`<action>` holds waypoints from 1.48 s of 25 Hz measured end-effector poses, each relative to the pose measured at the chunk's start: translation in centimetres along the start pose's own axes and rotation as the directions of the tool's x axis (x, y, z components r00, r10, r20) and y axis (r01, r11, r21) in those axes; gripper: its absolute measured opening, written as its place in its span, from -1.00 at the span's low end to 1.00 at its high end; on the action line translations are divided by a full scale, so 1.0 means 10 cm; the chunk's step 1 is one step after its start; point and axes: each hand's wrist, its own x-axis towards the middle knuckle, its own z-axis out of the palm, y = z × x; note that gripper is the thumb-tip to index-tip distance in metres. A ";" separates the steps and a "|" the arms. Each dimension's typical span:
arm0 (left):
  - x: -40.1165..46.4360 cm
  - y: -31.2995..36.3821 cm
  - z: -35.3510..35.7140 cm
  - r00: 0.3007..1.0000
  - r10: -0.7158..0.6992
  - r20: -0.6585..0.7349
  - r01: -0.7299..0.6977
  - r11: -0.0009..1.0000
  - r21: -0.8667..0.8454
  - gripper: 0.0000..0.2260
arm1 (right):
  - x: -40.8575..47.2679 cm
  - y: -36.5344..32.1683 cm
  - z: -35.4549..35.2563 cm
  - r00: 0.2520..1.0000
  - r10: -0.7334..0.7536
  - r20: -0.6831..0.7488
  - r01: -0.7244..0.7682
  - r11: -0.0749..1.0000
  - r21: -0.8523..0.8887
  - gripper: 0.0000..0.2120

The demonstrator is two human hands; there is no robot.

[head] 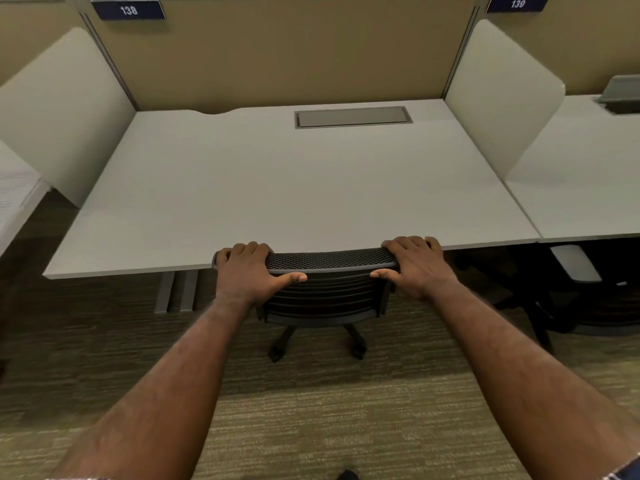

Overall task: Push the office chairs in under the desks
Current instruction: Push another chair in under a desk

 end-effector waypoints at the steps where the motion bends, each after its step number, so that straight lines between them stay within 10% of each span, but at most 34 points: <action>1: 0.02 0.00 0.01 1.000 -0.003 0.003 0.003 1.000 0.001 -0.03 | 0.02 0.01 -0.01 1.000 0.000 0.002 0.000 1.000 0.007 -0.29; 27: 0.02 0.11 0.02 0.996 -0.059 0.072 0.060 0.998 -0.013 -0.05 | -0.10 -0.02 0.10 0.994 0.078 -0.074 -0.075 0.996 0.054 -0.09; 37: -0.39 0.12 0.07 0.975 0.186 -0.119 -0.200 0.973 -0.112 -0.16 | -0.84 -0.54 0.34 0.954 0.165 -0.249 -0.159 0.986 0.044 -0.16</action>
